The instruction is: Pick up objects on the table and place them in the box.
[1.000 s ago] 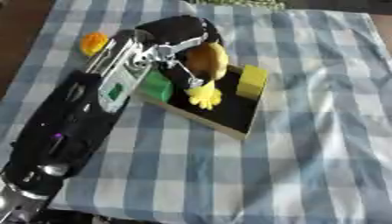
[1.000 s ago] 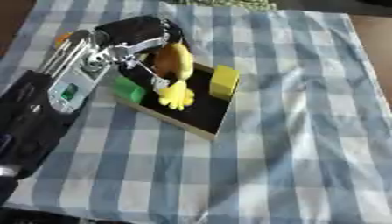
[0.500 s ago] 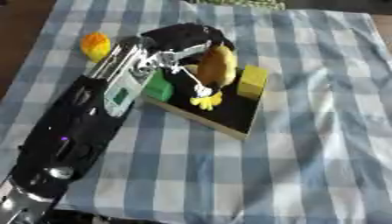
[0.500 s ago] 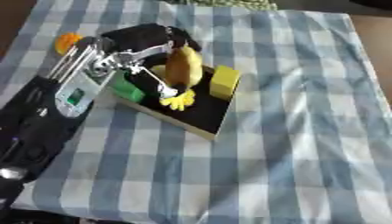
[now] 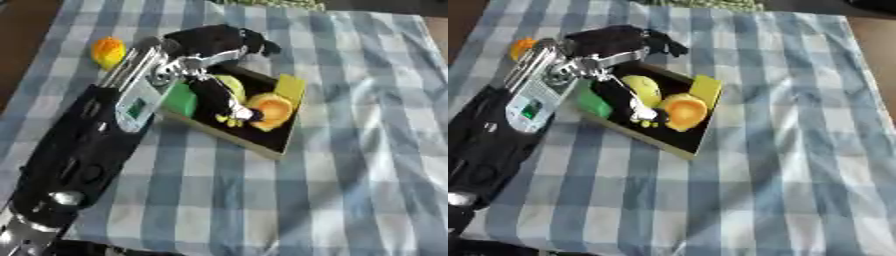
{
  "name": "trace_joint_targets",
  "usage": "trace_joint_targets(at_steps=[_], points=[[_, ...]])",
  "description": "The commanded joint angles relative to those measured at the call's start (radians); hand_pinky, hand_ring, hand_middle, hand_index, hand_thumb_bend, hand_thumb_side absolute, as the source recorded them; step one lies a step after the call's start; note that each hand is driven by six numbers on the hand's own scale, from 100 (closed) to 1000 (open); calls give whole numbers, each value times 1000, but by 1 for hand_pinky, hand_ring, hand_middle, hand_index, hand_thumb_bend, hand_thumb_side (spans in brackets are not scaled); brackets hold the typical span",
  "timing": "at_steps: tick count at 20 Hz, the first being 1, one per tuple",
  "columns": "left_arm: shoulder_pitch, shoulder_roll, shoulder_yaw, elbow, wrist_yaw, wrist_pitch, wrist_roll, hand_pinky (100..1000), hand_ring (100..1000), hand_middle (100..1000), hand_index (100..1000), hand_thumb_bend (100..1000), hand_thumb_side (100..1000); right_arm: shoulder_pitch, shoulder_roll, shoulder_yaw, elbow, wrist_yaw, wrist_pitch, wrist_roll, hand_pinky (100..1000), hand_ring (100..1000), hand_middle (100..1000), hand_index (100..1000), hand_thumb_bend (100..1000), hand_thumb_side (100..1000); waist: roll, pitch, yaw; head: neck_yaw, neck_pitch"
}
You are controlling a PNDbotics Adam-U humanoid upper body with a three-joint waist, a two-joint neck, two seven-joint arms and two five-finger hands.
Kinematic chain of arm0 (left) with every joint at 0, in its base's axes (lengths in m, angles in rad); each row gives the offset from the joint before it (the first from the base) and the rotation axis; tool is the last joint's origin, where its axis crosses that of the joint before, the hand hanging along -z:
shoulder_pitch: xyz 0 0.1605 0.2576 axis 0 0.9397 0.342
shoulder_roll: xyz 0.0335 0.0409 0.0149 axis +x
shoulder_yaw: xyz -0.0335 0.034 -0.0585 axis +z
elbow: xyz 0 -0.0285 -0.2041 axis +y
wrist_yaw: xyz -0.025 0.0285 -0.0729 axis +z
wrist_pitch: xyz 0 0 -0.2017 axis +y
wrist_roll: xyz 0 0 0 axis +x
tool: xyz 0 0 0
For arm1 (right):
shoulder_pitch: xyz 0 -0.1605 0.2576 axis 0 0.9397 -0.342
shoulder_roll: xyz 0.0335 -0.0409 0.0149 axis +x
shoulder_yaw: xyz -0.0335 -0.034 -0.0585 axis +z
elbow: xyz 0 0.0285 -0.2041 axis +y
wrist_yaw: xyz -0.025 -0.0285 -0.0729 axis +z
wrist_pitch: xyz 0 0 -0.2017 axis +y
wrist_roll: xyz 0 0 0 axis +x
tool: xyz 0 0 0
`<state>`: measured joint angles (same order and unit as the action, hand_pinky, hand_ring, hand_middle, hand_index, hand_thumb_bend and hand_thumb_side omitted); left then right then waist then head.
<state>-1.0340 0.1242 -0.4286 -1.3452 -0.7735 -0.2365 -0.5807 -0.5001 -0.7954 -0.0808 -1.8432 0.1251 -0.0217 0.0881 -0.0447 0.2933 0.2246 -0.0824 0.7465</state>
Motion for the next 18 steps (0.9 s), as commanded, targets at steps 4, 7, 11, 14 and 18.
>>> trace_joint_targets(at_steps=[4,7,11,14,18], points=[[-32,85,42,-118,79,22,-11,924,853,801,908,433,395,-4,-24,-20,-5,-5,-2,-2,850,674,644,755,100,360,11,-25,3,-10,-2],[-41,181,82,-174,144,63,-9,923,853,800,907,416,354,2,-31,-24,-8,-4,-3,-6,850,674,644,755,100,353,17,-25,9,-24,0],[-38,336,145,-195,185,125,10,919,856,806,912,466,328,11,-40,-33,-12,-2,-2,-14,850,674,644,754,100,354,23,-25,16,-40,-1],[-31,417,177,-152,176,151,26,917,859,809,914,501,323,14,-46,-35,-14,-2,-2,-16,850,675,645,755,100,338,21,-25,20,-46,-3],[-31,496,215,-42,117,155,54,917,867,819,921,558,278,20,-52,-40,-17,0,-2,-23,850,675,645,755,100,333,17,-23,25,-52,-7]])
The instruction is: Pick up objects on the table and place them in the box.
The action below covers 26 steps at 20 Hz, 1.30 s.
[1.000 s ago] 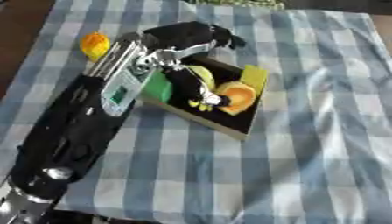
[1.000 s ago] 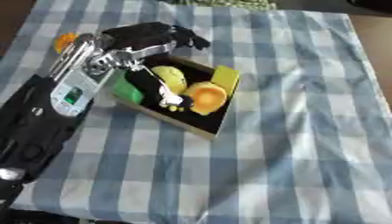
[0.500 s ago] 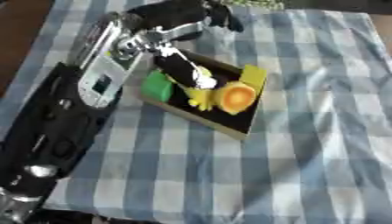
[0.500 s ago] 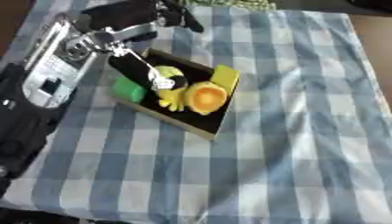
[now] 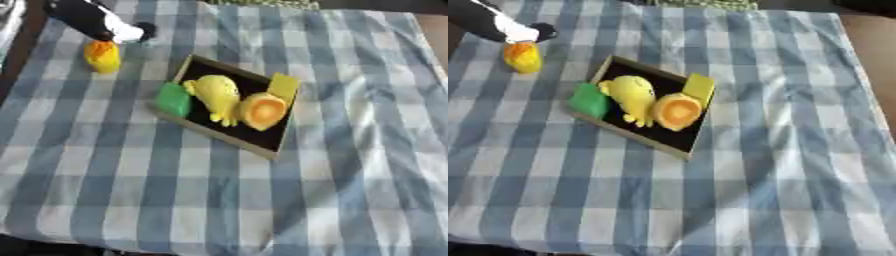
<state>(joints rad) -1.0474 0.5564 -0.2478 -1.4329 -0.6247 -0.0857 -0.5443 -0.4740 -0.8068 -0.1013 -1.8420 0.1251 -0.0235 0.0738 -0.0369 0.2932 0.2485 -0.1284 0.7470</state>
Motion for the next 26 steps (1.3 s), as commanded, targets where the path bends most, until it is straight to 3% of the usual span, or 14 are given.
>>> trace_joint_targets(at_steps=[1,5,12,17,19,26], points=[[-19,72,41,76,-47,2,25,918,869,821,924,569,273,-5,-41,-21,-18,0,0,-10,849,675,645,755,100,333,7,-22,2,-6,-9],[-29,73,65,187,-90,-4,47,924,871,823,931,573,290,-4,-40,-25,-21,0,0,-16,849,676,645,755,100,332,-4,-13,2,-3,-21],[-64,58,117,331,-139,12,70,932,873,823,921,575,350,-21,-34,-44,-27,2,1,-37,849,675,644,753,100,325,-28,26,-32,-6,-75],[-80,55,150,411,-178,28,85,930,870,814,903,585,368,-23,-32,-60,-28,5,3,-58,849,674,643,753,100,325,-30,50,-57,-2,-98],[-84,48,157,432,-175,28,81,934,870,811,903,575,425,-24,-29,-61,-28,4,4,-60,849,673,642,752,100,313,-30,56,-63,-1,-104],[-98,12,147,475,-178,15,33,933,871,812,903,617,455,-34,-17,-56,-21,2,6,-52,850,672,640,751,100,331,-29,69,-70,13,-112]])
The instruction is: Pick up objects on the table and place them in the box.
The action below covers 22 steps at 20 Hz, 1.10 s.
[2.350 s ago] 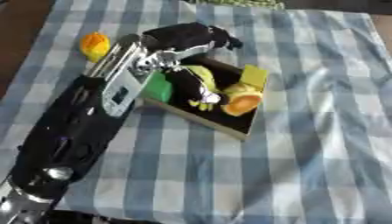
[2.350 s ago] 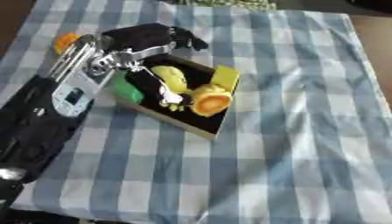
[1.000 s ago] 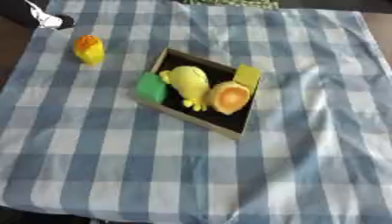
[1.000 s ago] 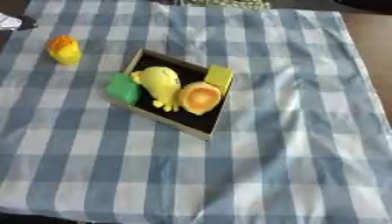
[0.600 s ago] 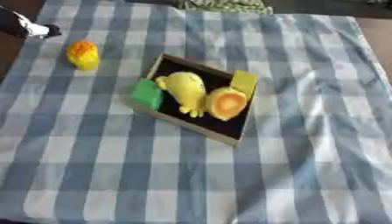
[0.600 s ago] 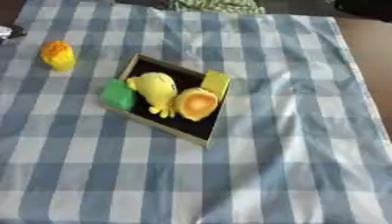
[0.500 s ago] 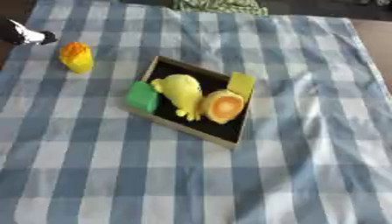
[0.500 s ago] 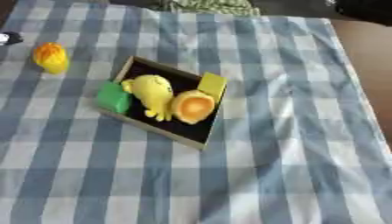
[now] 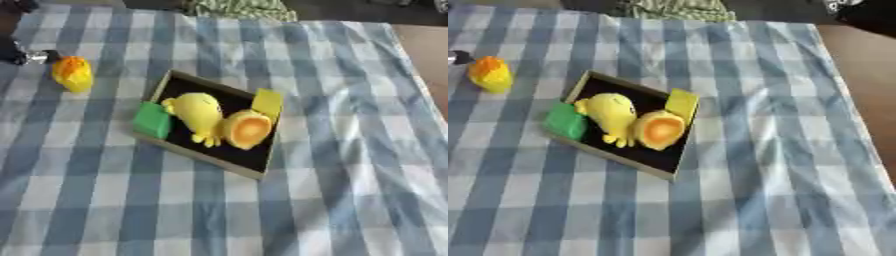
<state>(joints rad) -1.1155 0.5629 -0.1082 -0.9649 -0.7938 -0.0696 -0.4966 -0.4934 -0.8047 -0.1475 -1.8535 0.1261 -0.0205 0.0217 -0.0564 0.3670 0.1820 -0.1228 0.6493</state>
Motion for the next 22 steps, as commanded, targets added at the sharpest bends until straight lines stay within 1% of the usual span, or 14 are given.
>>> trace_joint_targets(at_steps=[1,5,7,12,16,17,18,19,22], points=[[-34,-2,7,18,-17,1,-20,932,870,812,903,620,457,-16,-17,-10,-9,0,3,2,850,671,639,751,100,333,-10,-3,-5,11,-16],[-43,-37,16,68,-55,12,-20,926,865,804,898,605,468,-21,-12,-9,-6,-1,2,3,850,670,638,750,100,347,-11,6,-14,19,-23],[-45,-51,19,91,-76,18,-11,922,863,802,897,614,465,-23,-10,-9,-5,-2,2,4,850,670,637,749,100,355,-12,11,-17,22,-27],[-48,-70,19,124,-136,23,21,907,853,795,892,620,440,-27,-5,-8,-3,-4,2,5,850,668,635,748,100,385,-8,19,-21,27,-35],[-49,-71,22,130,-182,30,48,903,852,798,896,623,403,-27,-3,-5,3,-4,3,10,850,666,634,747,100,382,-6,22,-23,29,-36],[-49,-71,24,132,-191,34,56,902,851,797,896,607,397,-26,-2,-4,4,-4,3,11,851,666,634,747,100,383,-6,22,-23,29,-37],[-49,-71,27,134,-197,39,63,900,847,793,893,568,382,-26,-2,-4,5,-4,2,12,851,666,634,747,100,382,-5,22,-23,30,-37],[-49,-72,30,137,-201,45,71,899,846,792,892,564,377,-26,-1,-4,6,-5,2,13,851,666,634,747,100,382,-6,22,-23,31,-38],[-49,-77,38,148,-200,60,83,892,834,776,881,470,370,-26,1,-3,8,-5,1,14,851,666,634,747,100,380,-7,23,-25,33,-40]])
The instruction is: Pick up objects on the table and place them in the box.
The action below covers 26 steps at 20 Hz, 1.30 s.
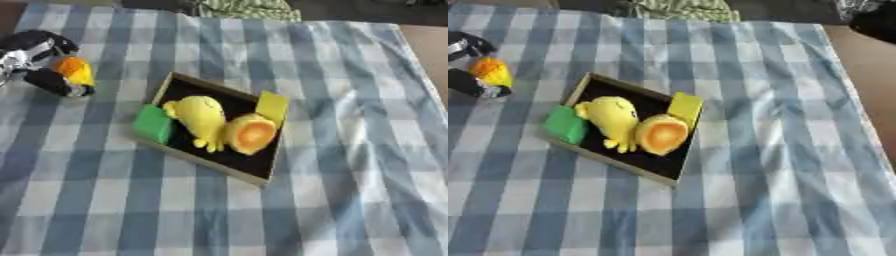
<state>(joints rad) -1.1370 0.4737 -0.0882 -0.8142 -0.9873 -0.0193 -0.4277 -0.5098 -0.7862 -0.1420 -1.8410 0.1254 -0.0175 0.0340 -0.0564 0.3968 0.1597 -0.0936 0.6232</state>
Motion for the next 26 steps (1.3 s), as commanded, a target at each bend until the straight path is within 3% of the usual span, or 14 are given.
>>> trace_joint_targets(at_steps=[1,8,11,12,13,15,19,26], points=[[-28,10,20,0,-3,15,16,890,831,771,878,454,370,-10,-17,-9,-4,-4,-2,2,851,666,634,747,100,379,-8,-6,-3,5,-16],[-27,5,17,9,13,31,1,847,770,699,800,376,280,-10,-14,-11,-1,-4,-1,1,851,666,633,747,100,380,-9,-2,-4,7,-16],[-27,6,15,2,11,36,-4,832,745,665,772,287,173,-10,-13,-10,2,-4,0,2,851,666,633,747,100,381,-8,-5,-3,6,-13],[-28,7,14,-4,12,37,-5,832,744,663,771,251,202,-10,-12,-10,4,-5,0,2,851,666,633,747,100,395,-8,-6,-3,6,-12],[-28,8,12,-10,14,36,-7,832,744,662,769,251,108,-10,-12,-10,5,-5,0,2,851,666,633,747,100,382,-8,-8,-2,5,-11],[-29,10,5,-29,20,32,-12,832,744,664,764,230,100,-9,-12,-10,8,-5,0,2,851,666,633,747,100,383,-8,-12,-2,5,-8],[-29,19,-26,-115,36,-1,-30,831,745,665,761,193,100,-7,-12,-10,10,-6,-1,3,851,666,633,746,100,388,-6,-23,1,0,1],[-7,54,-121,-403,172,-78,-95,832,744,665,759,163,100,-3,-14,-7,12,-7,-3,6,851,667,633,746,100,391,-2,-40,6,-19,15]])
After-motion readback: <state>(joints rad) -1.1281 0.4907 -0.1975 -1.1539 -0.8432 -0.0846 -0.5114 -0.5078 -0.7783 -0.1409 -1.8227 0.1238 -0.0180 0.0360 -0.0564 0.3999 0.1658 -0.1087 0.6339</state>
